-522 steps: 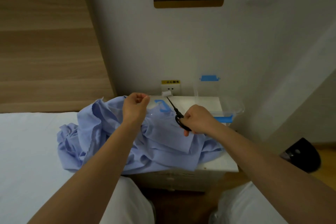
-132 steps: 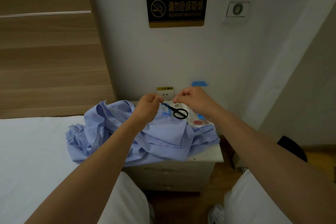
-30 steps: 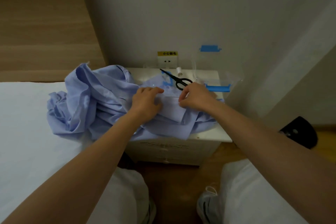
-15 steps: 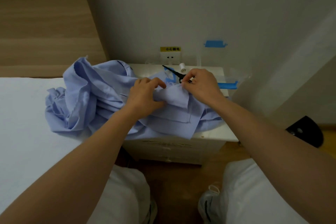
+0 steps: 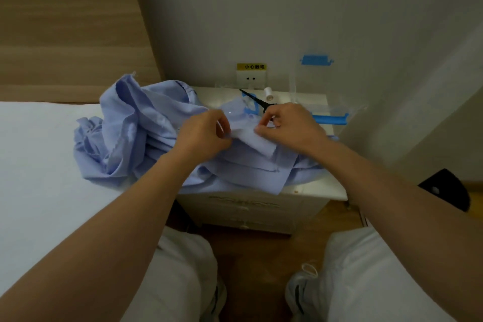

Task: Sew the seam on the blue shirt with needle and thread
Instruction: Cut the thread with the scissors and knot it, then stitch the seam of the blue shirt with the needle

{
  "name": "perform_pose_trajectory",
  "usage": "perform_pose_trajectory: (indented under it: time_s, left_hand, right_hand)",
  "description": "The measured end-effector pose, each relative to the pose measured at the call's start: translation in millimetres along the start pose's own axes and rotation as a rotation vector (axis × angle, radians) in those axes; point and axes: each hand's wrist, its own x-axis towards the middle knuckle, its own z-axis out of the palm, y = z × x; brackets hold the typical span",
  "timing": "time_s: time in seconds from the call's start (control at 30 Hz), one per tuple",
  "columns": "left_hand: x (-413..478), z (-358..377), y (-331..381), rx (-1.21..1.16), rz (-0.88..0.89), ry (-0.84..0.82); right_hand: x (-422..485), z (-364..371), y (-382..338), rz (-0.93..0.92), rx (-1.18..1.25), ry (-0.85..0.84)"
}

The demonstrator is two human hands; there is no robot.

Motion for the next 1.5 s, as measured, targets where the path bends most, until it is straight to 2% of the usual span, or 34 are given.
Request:
perform_pose_trajectory:
  time_s: [0.07, 0.17, 0.23, 0.37, 0.47, 0.57, 0.7, 0.77, 0.9, 0.97, 1.03, 1.1, 1.2, 1.3, 1.37, 1.43, 1.5]
  left_hand:
    - [-8, 2, -3, 0.171, -0.013, -0.118]
    - [-17, 4, -3, 0.373, 0.000, -0.092]
    - [-24, 4, -4, 0.489, -0.018, -0.054]
    - [-34, 5, -7, 0.555, -0.065, -0.050]
    - [-35, 2, -9, 0.485, -0.068, 0.032]
    - [-30, 0, -10, 0.389, -0.036, 0.103]
    - [-28, 6, -4, 0.465, 0.124, -0.100]
    - [-25, 12, -1, 0.501, 0.167, -0.089]
    - [-12, 10, -6, 0.307, 0.179, 0.010]
    - [-13, 11, -6, 0.281, 0.203, -0.100]
    - [-16, 18, -3, 0.355, 0.203, -0.184]
    - [-15, 22, 0, 0.361, 0.210, -0.120]
    - [-10, 20, 2, 0.134, 0.108, 0.022]
    - [-6, 15, -3, 0.016, 0.101, 0.128]
    - [-3, 12, -4, -0.055, 0.089, 0.164]
    - [-2, 10, -3, -0.102, 0.080, 0.197]
    - [-4, 9, 2, -0.136, 0.092, 0.241]
  right_hand:
    - [-5, 4, -10, -0.052, 0.024, -0.102]
    - [-7, 19, -11, -0.068, -0.247, -0.207]
    - [-5, 24, -6, -0.053, -0.357, -0.173]
    - [-3, 13, -4, 0.072, -0.162, 0.035]
    - [-1, 6, 1, 0.120, -0.065, 0.180]
    - [1, 2, 7, 0.106, -0.010, 0.185]
    - [2, -2, 7, 0.066, 0.027, 0.102]
    - [2, -3, 8, 0.040, 0.043, 0.101]
    - [1, -3, 11, 0.006, 0.072, 0.131]
    - [1, -1, 12, -0.001, 0.048, 0.146]
    - [1, -1, 11, 0.000, 0.036, 0.149]
    - [-2, -1, 9, -0.010, 0.078, 0.154]
    - [-7, -4, 5, -0.047, 0.210, 0.168]
    - [-11, -7, 0, -0.125, 0.300, 0.194]
    - [-14, -6, -1, -0.135, 0.254, 0.109]
    - [-16, -5, 1, -0.098, 0.102, 0.018]
    - [-15, -5, 5, -0.057, 0.004, 0.069]
